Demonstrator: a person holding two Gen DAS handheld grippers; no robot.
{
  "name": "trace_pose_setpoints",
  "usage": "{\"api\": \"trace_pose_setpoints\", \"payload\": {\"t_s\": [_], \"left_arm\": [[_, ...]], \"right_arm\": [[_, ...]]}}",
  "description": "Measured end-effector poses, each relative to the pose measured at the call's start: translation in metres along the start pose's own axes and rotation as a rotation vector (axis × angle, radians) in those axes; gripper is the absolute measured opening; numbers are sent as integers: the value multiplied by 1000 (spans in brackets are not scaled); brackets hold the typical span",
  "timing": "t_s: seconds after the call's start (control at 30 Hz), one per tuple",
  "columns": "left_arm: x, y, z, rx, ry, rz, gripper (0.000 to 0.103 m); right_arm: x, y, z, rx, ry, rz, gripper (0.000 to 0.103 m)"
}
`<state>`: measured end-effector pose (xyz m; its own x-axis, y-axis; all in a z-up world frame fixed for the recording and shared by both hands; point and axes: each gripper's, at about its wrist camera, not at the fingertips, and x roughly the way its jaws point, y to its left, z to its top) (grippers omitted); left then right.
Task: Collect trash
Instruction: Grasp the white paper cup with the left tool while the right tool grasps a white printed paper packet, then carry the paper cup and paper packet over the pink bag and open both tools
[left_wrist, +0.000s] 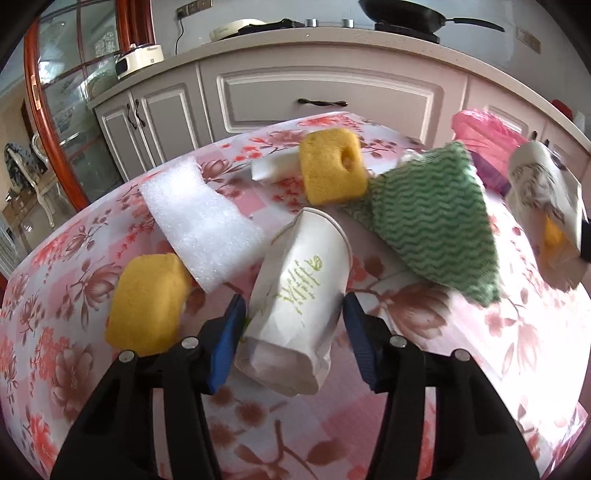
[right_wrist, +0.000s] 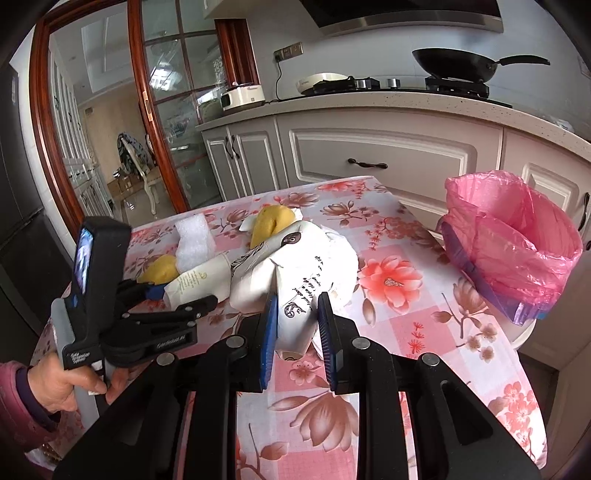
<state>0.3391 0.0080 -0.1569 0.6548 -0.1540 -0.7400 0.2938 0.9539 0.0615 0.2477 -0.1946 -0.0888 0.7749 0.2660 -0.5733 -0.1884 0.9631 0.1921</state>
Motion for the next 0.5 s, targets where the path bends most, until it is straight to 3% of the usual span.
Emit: {"api": "trace_pose_setpoints", "payload": {"t_s": [0.2,0.5], "left_arm": [[-33,-13,-14,4,-62,-3,51],[-99,-32,-18,-70,-267,-26,51]], "right_arm": [[-11,0,-7,10,-11,16,22],[-37,-1,-10,11,-57,21,22]]}}
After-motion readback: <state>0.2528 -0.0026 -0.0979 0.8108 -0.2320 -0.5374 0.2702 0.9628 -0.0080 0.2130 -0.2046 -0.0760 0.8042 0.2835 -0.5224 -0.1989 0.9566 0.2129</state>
